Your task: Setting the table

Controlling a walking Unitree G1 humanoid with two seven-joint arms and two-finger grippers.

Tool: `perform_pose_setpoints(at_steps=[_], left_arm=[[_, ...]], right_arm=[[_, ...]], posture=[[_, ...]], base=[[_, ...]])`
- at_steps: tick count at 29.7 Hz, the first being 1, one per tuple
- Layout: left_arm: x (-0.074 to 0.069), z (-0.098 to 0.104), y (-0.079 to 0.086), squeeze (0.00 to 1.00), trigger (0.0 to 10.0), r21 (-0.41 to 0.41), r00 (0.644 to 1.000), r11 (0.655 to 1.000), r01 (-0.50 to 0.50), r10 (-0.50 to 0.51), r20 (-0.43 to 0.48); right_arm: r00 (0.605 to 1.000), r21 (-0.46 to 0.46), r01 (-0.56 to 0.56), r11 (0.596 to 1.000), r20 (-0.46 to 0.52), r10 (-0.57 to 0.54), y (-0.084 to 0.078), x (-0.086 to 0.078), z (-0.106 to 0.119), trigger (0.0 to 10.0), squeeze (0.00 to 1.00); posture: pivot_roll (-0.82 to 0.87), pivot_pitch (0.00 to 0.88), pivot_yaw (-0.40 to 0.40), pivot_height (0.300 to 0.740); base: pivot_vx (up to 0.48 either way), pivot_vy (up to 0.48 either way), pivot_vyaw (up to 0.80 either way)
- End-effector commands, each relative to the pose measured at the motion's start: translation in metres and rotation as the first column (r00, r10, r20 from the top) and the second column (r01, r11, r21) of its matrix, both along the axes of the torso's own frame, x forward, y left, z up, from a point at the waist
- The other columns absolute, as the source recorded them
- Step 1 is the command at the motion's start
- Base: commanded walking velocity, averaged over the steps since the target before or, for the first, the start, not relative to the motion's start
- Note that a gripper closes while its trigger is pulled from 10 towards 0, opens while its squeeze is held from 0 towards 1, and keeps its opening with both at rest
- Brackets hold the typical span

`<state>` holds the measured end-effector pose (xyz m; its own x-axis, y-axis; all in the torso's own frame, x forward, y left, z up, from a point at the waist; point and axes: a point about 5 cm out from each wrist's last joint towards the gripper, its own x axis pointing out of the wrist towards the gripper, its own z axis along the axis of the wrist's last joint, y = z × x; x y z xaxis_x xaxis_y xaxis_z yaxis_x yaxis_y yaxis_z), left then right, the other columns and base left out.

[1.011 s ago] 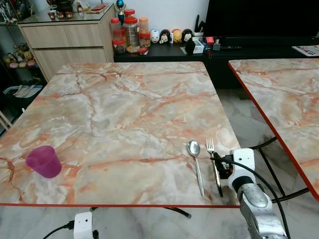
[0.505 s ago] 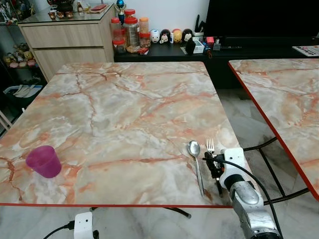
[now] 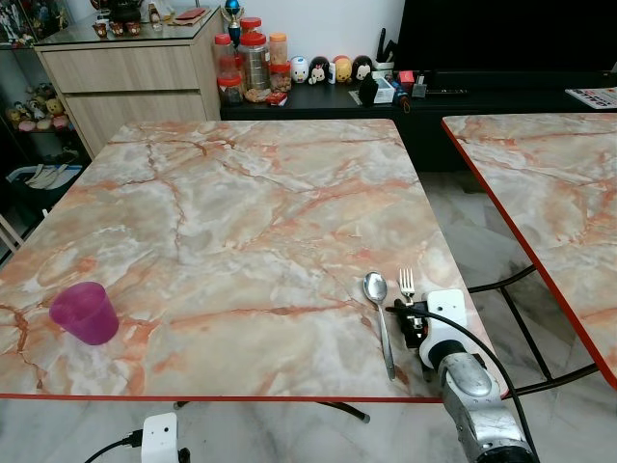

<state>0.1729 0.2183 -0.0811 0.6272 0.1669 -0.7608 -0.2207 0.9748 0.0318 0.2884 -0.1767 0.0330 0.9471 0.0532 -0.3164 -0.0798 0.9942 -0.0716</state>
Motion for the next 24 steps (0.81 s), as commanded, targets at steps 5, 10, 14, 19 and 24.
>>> perform_pose_setpoints(at_steps=[5,10,14,19,24], left_arm=[[0.001,0.001,0.005,0.0,10.0,-0.002,1.0,1.0,0.0,0.0,-0.004],[0.002,0.001,0.004,0.0,10.0,-0.014,1.0,1.0,0.006,-0.006,-0.004],[0.002,0.001,0.002,0.0,10.0,-0.028,1.0,1.0,0.007,-0.007,-0.005],[0.002,0.001,0.001,0.0,10.0,-0.042,1.0,0.999,0.0,-0.001,-0.006],[0.002,0.0,-0.001,0.0,10.0,-0.06,1.0,0.998,-0.017,0.017,0.001]], right_arm=[[0.999,0.05,0.03,0.998,-0.027,-0.029,0.003,0.008,0.004,10.0,0.0],[0.999,0.067,0.046,0.997,-0.027,-0.045,0.006,0.014,0.014,10.0,0.0],[0.997,0.057,0.059,0.997,-0.053,-0.056,0.005,0.017,0.019,10.0,0.0],[0.996,0.057,0.062,0.996,-0.069,-0.058,0.004,0.019,0.027,10.0,0.0],[0.996,0.036,0.059,0.998,-0.076,-0.056,0.003,0.016,0.045,10.0,0.0]], posture=[[-0.05,0.0,0.017,0.74],[-0.05,0.0,0.014,0.74],[-0.04,0.0,0.011,0.74],[-0.04,0.0,0.005,0.74],[-0.04,0.0,-0.004,0.74]], base=[[0.0,0.0,0.0],[0.0,0.0,0.0],[0.0,0.0,0.0],[0.0,0.0,0.0],[0.0,0.0,0.0]])
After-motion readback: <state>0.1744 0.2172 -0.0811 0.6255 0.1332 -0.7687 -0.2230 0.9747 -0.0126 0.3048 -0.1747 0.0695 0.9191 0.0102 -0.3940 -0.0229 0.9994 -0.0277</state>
